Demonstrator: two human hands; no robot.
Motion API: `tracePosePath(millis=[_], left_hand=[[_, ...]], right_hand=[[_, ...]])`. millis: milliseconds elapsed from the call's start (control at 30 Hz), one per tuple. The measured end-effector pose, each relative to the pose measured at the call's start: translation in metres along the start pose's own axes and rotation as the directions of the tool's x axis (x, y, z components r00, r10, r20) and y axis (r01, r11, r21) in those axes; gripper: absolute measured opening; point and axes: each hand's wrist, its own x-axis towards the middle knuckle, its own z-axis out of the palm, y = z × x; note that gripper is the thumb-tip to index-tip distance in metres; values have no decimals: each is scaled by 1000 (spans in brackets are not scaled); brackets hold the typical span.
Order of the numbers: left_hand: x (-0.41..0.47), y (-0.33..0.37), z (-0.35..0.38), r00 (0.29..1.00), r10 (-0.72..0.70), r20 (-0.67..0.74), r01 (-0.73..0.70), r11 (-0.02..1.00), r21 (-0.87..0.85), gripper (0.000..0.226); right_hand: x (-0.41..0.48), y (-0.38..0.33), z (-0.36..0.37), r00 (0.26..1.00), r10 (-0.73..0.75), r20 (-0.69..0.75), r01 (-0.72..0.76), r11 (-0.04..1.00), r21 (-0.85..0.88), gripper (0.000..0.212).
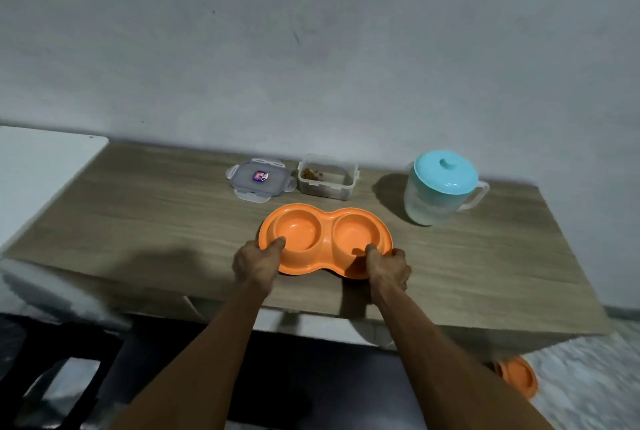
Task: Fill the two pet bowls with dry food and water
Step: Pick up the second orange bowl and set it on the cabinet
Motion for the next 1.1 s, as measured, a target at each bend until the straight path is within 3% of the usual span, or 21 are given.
tracePosePath(millis=[133,433,600,733,867,1033,1100], left_hand=[[29,-12,0,999,-11,39,8,997,80,83],[27,-8,-4,998,28,56,-37,984,175,87],[34,-16,0,995,66,73,-83,961,262,89],[21,-7,-7,992,98,83,-115,968,224,91],[-5,9,-21,984,151,93,-166,970,180,107],[-22,4,-36,911,335,240,-383,903,193,84],[-25,0,-39,873,390,295,-458,862,217,85]], right_hand=[[-7,0,9,999,-4,-40,2,999,-44,61],[-10,1,14,997,-47,-62,38,989,-144,55],[-3,0,11,997,-49,-66,33,976,-217,61],[2,-27,11,950,-238,-201,172,938,-300,60],[28,-72,33,917,-378,-128,351,916,-192,44],[63,-111,62,954,-300,-3,300,954,-32,46],[69,-118,69,966,-257,30,258,966,-24,52]])
